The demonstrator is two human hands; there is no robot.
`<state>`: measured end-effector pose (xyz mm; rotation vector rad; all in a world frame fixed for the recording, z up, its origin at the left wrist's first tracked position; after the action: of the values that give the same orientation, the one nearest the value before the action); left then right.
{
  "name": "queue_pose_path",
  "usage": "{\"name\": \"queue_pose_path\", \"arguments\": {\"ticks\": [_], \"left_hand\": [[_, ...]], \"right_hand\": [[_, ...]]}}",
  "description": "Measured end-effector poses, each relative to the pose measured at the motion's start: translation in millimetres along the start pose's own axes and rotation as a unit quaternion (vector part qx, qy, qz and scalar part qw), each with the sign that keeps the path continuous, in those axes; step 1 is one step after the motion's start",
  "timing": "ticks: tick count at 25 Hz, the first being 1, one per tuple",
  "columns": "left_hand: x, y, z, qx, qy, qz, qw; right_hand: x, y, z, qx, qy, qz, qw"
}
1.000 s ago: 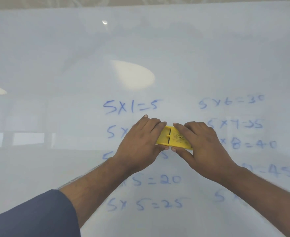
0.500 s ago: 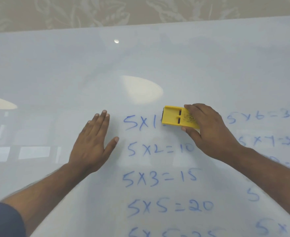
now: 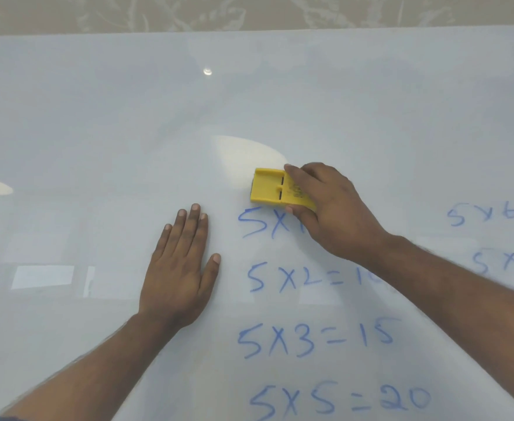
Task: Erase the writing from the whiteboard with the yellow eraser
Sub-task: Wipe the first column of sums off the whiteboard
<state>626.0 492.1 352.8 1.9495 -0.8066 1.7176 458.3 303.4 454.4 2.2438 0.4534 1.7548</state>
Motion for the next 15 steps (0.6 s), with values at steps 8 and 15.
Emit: {"name": "queue_pose_path", "arguments": {"ticks": [8, 15], "left_hand": [[-1.3, 0.2, 0.4, -0.002, 0.010, 0.013, 1.000], [-3.2, 0.7, 2.2, 0.004, 0.015, 0.011, 1.000]], "right_hand": [[13.8, -28.8, 28.3, 0.023, -0.053, -0.046, 0.997], [-22.3, -1.8, 7.9, -0.056, -0.127, -0.126, 0.982]]}}
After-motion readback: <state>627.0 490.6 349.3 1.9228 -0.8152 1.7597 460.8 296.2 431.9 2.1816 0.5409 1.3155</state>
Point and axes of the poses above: each hand's wrist, its own x-axis towards the middle knuckle, its own z-axis out of the palm, y = z × x, the point moved 4 cm from there along x, towards the middle knuckle, and after that the axes turned 2 degrees about -z, right-handed, at the moved point
